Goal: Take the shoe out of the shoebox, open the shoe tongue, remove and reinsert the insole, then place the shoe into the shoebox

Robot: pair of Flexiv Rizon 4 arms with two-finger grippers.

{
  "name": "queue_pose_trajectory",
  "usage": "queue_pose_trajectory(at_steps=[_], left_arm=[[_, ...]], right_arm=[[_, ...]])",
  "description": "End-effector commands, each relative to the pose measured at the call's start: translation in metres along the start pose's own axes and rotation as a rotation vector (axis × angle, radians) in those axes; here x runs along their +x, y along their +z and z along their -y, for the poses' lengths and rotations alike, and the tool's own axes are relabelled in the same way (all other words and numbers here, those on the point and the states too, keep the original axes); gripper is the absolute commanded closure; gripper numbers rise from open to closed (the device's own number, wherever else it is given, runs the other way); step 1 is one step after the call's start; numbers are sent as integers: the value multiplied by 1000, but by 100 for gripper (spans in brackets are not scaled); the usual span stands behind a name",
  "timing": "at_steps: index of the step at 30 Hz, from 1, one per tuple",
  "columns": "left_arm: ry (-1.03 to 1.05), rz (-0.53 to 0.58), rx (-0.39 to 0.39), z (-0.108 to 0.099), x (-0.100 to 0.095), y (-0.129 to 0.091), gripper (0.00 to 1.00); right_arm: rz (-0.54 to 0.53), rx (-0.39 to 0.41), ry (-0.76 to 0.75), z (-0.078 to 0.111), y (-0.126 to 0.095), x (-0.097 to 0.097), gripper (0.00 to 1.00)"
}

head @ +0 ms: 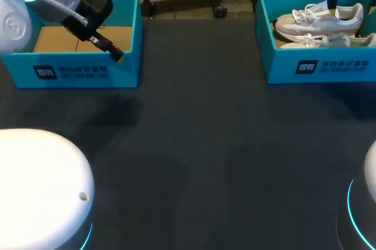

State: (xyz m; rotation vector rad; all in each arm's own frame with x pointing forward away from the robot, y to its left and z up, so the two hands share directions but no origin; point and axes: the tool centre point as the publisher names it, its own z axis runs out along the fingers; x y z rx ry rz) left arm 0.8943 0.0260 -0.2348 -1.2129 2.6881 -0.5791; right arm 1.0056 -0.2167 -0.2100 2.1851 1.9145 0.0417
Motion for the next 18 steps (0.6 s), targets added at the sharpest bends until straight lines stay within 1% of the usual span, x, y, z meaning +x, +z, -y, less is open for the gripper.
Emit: queue_pose_trajectory(at_steps=[1, 3, 18], left_arm=[[-386, 188, -68, 2, 5, 0, 0], [-386, 188, -68, 2, 5, 0, 0], [-386, 188, -68, 2, 5, 0, 0]], right_arm=[[-4, -54, 5, 4, -4, -7, 0], [0, -60, 28, -2, -6, -9, 0], [0, -60, 28, -2, -6, -9, 0]])
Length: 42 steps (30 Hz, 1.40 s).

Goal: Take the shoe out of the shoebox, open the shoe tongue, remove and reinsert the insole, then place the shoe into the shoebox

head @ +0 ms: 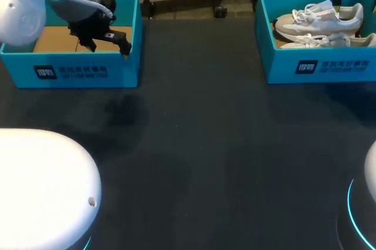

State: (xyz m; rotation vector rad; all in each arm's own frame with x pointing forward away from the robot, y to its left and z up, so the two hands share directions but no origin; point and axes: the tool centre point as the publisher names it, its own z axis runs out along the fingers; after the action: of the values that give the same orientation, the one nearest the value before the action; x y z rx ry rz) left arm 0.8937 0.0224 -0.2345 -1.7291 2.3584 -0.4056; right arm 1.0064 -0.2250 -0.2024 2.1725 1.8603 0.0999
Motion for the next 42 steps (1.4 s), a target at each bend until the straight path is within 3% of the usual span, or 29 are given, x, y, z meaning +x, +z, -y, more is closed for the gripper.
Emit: queue_pose_trajectory(at_steps=[1, 7, 12, 21, 32, 42], left_arm=[[-5, 10, -8, -1, 2, -1, 0], [-127, -17, -130, -11, 4, -3, 0], [-158, 2, -183, -20, 2, -1, 0], [-201, -27, -324, -28, -3, 7, 0], [-188, -65, -310, -34, -16, 15, 0], [-203, 42, -293, -46, -34, 1, 0]], right_arm=[[0, -2, 1, 1, 0, 0, 0], [-36, 60, -1, 14, -5, -1, 0], [-55, 101, -20, 32, -13, 5, 0], [-72, 145, -49, 81, -27, 21, 0], [-59, 189, -31, 142, -26, 38, 0], [-85, 183, -19, 193, -32, 56, 0]])
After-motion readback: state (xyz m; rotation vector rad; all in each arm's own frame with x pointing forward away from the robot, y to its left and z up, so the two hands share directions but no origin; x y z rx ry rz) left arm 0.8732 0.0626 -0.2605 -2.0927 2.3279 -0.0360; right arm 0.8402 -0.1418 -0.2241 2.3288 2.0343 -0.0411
